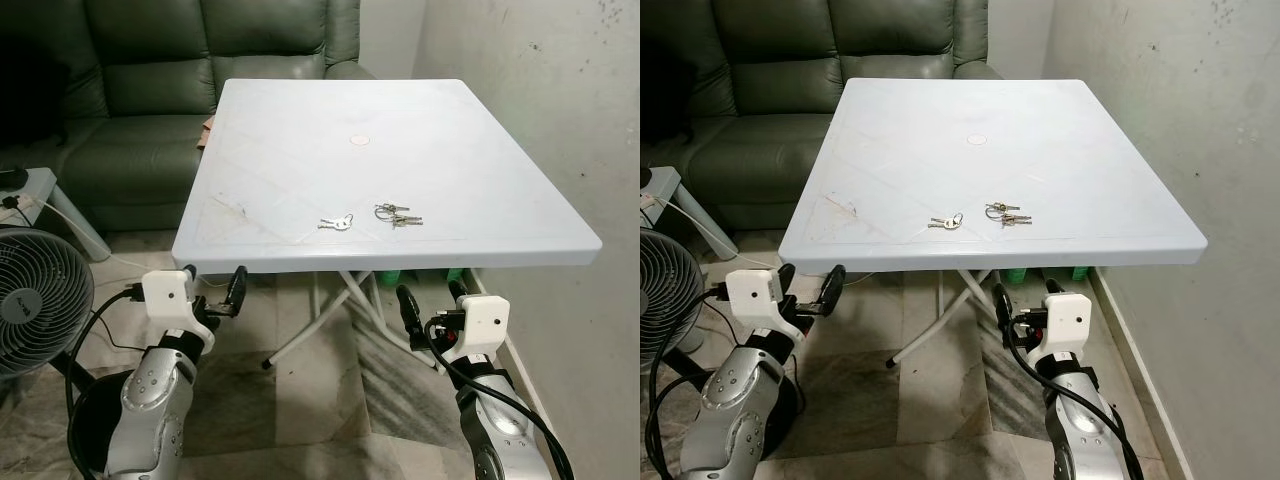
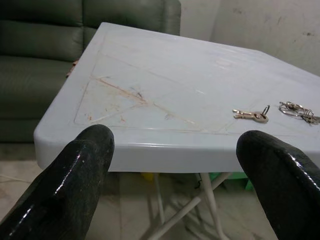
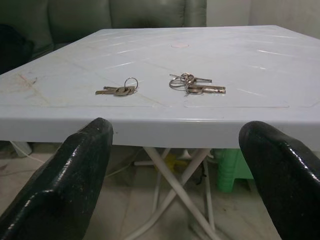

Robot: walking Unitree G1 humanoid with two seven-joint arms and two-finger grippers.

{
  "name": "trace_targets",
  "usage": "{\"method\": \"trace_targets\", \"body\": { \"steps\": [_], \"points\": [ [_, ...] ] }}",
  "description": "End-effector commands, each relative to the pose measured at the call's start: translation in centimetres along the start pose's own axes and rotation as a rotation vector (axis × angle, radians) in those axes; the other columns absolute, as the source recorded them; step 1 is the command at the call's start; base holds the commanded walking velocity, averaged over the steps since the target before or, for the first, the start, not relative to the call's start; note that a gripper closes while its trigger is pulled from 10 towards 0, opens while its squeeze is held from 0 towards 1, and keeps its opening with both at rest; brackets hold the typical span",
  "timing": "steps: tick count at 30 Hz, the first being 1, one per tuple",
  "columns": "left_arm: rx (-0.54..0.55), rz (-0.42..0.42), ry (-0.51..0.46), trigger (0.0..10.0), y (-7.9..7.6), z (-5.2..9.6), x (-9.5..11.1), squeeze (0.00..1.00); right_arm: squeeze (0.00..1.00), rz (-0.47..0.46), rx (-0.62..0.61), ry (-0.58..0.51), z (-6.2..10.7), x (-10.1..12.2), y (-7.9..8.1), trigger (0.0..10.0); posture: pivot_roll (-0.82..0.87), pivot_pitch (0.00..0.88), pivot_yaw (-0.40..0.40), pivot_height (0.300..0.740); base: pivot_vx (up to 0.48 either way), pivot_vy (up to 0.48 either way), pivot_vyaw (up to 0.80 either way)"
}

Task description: Hang keys on a hook

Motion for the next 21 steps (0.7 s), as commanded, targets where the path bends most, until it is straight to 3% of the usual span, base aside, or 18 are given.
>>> {"method": "trace_targets", "body": {
  "steps": [1,12,21],
  "points": [
    [0.003,-0.010,0.000,10.0,-0.05,0.11,0.22,0.00,0.00,0.002,0.009,-0.021,-0.22,0.82,0.16,10.0,0.00,0.000,0.012,0.740,0.000,0.000,0.00],
    [0.000,-0.007,0.000,10.0,-0.24,0.00,0.29,0.00,0.00,0.000,0.014,-0.020,-0.24,0.84,0.30,10.0,0.00,0.000,0.011,0.740,0.000,0.000,0.00],
    [-0.005,-0.005,-0.001,10.0,-0.39,-0.15,0.33,0.00,0.00,-0.002,0.016,-0.020,-0.22,0.86,0.41,10.0,-0.01,0.000,0.012,0.740,0.259,0.054,0.00]
  ]
}}
Point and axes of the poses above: a point about 5 cm out from each wrist's last joint towards the gripper, its own z axis pointing back from the gripper into the wrist, its own x axis along the axis of the wrist's last joint, y = z × x, the point moved 6 cm from there along -z, pointing out of the wrist towards the gripper, and after that the axes turned 15 degrees about z, right-handed, at the moved point
